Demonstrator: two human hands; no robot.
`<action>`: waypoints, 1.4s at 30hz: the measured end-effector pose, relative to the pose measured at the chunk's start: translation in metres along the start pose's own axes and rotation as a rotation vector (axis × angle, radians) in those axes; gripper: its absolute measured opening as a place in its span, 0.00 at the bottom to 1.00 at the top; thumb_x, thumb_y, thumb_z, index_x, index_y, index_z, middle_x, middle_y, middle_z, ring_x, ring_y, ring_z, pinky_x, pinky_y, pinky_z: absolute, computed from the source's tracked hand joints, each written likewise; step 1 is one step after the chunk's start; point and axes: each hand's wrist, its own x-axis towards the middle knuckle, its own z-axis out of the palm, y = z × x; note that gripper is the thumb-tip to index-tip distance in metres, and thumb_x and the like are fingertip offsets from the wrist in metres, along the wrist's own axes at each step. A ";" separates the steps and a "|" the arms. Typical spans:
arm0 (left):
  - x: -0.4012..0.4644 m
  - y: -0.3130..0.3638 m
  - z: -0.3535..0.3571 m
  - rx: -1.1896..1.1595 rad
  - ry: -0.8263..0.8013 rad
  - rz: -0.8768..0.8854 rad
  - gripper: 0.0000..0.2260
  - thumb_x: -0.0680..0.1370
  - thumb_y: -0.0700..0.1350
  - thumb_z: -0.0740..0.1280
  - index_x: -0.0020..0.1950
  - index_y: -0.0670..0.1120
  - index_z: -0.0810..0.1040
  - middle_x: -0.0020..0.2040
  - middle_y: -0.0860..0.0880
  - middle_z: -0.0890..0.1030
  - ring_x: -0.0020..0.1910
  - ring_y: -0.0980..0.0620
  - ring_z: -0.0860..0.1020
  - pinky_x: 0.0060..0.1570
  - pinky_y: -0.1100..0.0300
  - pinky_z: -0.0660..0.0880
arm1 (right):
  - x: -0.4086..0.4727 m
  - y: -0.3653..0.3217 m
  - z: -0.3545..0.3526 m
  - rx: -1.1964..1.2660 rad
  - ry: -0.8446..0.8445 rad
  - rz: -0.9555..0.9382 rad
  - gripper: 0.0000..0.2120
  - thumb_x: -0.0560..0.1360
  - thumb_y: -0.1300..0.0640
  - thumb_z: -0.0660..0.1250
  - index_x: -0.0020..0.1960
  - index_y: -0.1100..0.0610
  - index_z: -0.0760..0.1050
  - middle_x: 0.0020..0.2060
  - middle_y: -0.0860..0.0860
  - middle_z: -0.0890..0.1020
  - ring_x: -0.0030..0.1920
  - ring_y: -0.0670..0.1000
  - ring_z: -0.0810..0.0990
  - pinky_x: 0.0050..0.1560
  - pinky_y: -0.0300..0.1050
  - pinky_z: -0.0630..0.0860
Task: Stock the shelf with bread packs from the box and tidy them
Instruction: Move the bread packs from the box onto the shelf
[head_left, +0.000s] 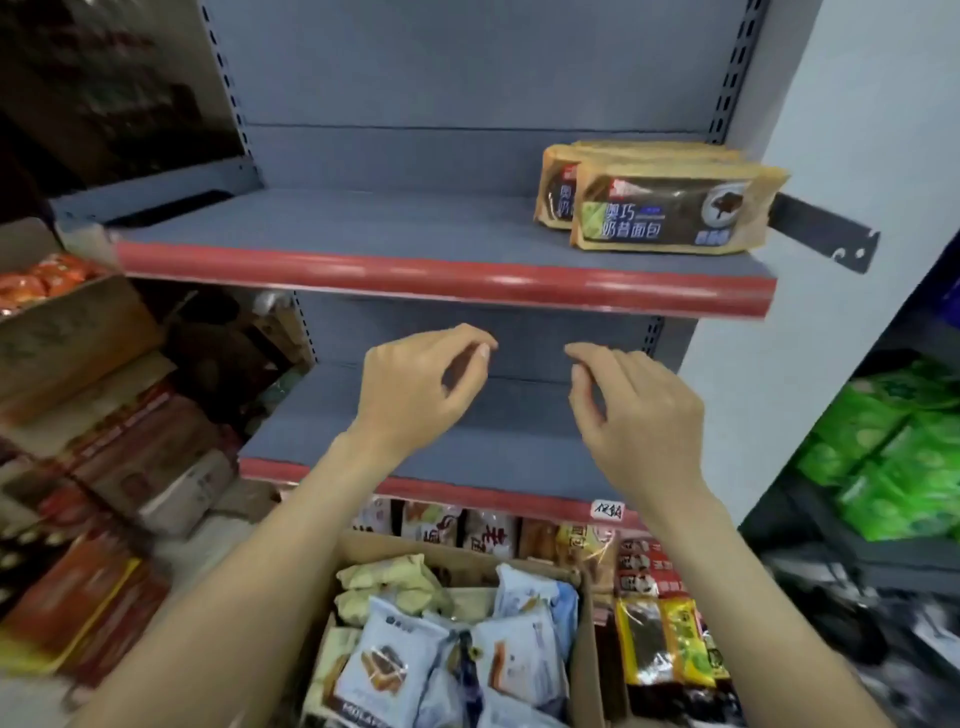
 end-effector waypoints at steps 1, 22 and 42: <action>-0.024 -0.007 -0.005 -0.009 -0.048 -0.029 0.10 0.79 0.47 0.61 0.47 0.49 0.82 0.34 0.56 0.82 0.33 0.57 0.80 0.27 0.57 0.74 | -0.017 -0.015 0.006 0.049 -0.093 0.039 0.09 0.77 0.59 0.62 0.50 0.56 0.80 0.36 0.48 0.82 0.35 0.49 0.79 0.33 0.40 0.71; -0.391 -0.124 -0.008 -0.319 -0.929 -1.265 0.21 0.76 0.44 0.69 0.68 0.45 0.70 0.60 0.46 0.77 0.55 0.50 0.77 0.53 0.62 0.70 | -0.329 -0.150 0.111 0.074 -1.290 0.764 0.21 0.77 0.56 0.64 0.68 0.56 0.68 0.63 0.57 0.73 0.65 0.60 0.68 0.65 0.54 0.67; -0.395 -0.103 0.133 0.065 -0.984 -0.579 0.31 0.72 0.52 0.69 0.72 0.43 0.65 0.71 0.38 0.62 0.69 0.37 0.61 0.66 0.44 0.62 | -0.405 -0.049 0.182 0.195 -1.220 1.299 0.43 0.68 0.46 0.74 0.73 0.59 0.56 0.69 0.60 0.63 0.70 0.62 0.60 0.69 0.55 0.61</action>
